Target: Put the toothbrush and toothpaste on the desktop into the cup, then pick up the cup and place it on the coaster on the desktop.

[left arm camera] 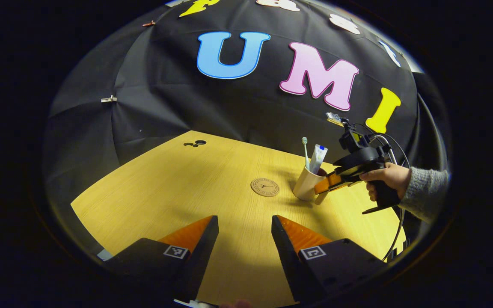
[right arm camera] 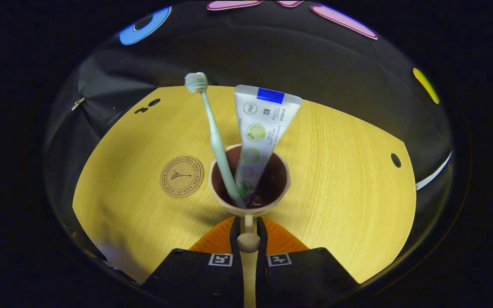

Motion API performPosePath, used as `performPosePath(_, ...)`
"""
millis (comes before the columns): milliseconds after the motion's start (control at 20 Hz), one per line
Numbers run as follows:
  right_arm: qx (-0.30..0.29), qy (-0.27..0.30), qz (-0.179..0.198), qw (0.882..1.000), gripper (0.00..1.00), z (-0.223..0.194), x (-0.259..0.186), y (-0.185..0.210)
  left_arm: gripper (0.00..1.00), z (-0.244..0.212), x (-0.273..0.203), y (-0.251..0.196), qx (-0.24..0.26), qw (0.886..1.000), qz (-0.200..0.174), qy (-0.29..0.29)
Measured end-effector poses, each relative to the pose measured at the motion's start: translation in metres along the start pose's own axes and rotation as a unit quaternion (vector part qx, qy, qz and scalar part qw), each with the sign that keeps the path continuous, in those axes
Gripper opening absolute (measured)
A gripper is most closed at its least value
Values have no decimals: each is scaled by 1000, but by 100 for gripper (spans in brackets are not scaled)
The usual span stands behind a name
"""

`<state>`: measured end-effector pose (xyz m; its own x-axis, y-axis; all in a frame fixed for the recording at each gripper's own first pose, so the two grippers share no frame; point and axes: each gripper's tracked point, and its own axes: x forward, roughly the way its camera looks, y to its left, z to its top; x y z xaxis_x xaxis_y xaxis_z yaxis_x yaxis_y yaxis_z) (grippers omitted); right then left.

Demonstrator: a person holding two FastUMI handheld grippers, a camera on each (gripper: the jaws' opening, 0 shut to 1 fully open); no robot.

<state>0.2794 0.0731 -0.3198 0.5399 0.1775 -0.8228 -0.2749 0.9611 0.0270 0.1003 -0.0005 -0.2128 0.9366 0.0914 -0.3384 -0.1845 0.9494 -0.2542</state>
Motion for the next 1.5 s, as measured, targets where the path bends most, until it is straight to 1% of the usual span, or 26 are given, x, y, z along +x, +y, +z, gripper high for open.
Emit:
performPosePath(50, -2, -15, 0, 1000, 12, 5, 0, 0, 80, 1, 1, 1, 0, 1000, 1, 0)
performPosePath(150, -7, -18, 1, 1000, 12, 4, -2, 1, 80, 1, 2, 3, -1, 1000, 2, 0)
performPosePath(200, -3, -12, 2, 1000, 11, 0, -2, 1, 76, 1, 4, 4, -1, 1000, 2, 0)
performPosePath(250, -1, -13, 5, 1000, 12, -1, -2, 3, 80, 2, 4, 4, 0, 1000, 3, 0)
performPosePath(350, 2, -35, 4, 999, 11, 6, -5, 3, 81, 4, 4, 5, 0, 1000, 2, -2)
performPosePath(500, 2, -64, 13, 998, 12, 21, -14, 8, 80, 4, 5, 6, 3, 1000, 2, -2)
performPosePath(650, -2, -66, 22, 998, 11, 28, -17, 16, 80, 6, 4, 7, 0, 1000, 3, -3)
performPosePath(850, -25, -70, 49, 996, 11, 39, -11, 53, 80, 9, 0, 12, -3, 1000, 9, -6)
performPosePath(1050, -47, -65, 75, 994, 11, 45, 0, 90, 80, 8, -5, 25, -9, 1000, 24, -7)
performPosePath(1100, -55, -66, 76, 993, 11, 45, 2, 95, 80, 8, -6, 28, -12, 1000, 27, -7)
performPosePath(1150, -62, -63, 78, 993, 11, 46, 5, 101, 76, 8, -7, 32, -13, 999, 31, -7)
performPosePath(1200, -66, -58, 81, 993, 11, 45, 8, 107, 80, 8, -8, 36, -15, 999, 35, -8)
performPosePath(1300, -73, -52, 84, 992, 11, 45, 15, 115, 80, 8, -9, 41, -19, 999, 40, -7)
performPosePath(1400, -87, -46, 75, 992, 11, 41, 19, 114, 80, 10, -9, 42, -23, 999, 44, -7)
performPosePath(1450, -94, -35, 70, 993, 11, 35, 25, 120, 80, 11, -8, 41, -24, 999, 44, -7)
performPosePath(1500, -97, -39, 67, 992, 11, 36, 26, 123, 80, 13, -8, 41, -25, 999, 45, -7)
